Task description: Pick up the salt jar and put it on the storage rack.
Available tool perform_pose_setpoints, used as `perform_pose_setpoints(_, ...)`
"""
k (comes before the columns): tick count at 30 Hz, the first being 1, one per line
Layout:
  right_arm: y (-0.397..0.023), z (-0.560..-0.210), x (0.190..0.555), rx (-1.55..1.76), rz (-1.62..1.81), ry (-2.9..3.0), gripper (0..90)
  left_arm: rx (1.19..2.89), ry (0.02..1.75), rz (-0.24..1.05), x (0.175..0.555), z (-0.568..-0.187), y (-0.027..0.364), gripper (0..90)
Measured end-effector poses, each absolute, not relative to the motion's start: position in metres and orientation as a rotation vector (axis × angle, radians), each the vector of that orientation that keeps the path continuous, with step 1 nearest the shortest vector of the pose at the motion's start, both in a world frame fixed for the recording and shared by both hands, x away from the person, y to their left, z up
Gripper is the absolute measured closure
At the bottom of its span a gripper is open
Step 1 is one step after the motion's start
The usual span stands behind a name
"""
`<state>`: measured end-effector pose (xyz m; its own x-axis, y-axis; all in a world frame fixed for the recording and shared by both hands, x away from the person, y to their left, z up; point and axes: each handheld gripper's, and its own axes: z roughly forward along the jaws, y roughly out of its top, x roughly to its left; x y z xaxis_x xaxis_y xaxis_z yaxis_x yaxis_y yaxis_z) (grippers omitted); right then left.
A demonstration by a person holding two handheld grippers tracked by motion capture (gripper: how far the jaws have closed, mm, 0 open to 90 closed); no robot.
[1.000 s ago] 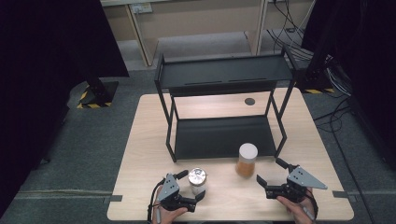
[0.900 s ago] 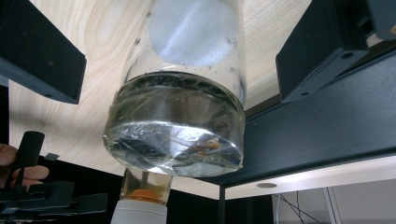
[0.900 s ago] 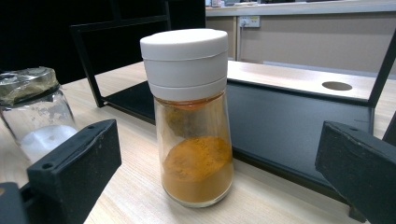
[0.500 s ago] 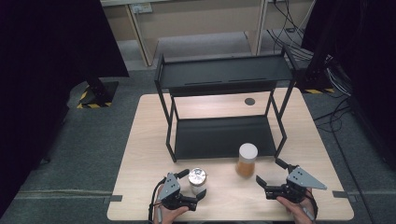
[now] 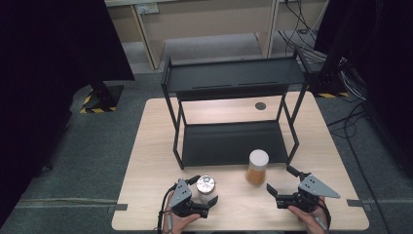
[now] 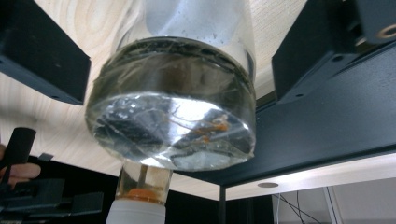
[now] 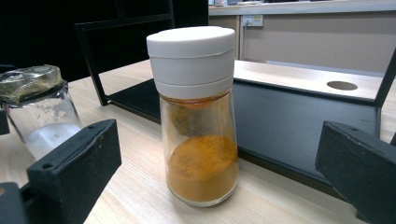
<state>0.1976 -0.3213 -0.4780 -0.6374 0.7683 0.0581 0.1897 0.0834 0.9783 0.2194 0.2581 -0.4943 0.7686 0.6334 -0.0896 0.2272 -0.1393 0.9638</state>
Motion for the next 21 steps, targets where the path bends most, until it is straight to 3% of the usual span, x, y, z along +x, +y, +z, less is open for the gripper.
perform_pose_setpoints(6, -0.322, -0.478, 0.198, 0.945, 1.589, 1.887, 0.5, 1.720, 0.693, 0.400, 0.223, -0.494, 0.258, 9.6)
perform_pose_setpoints(21, -0.322, -0.478, 0.198, 0.954, 1.592, 1.891, 0.5, 1.755, 0.666, 0.391, 0.230, -0.492, 0.256, 29.6)
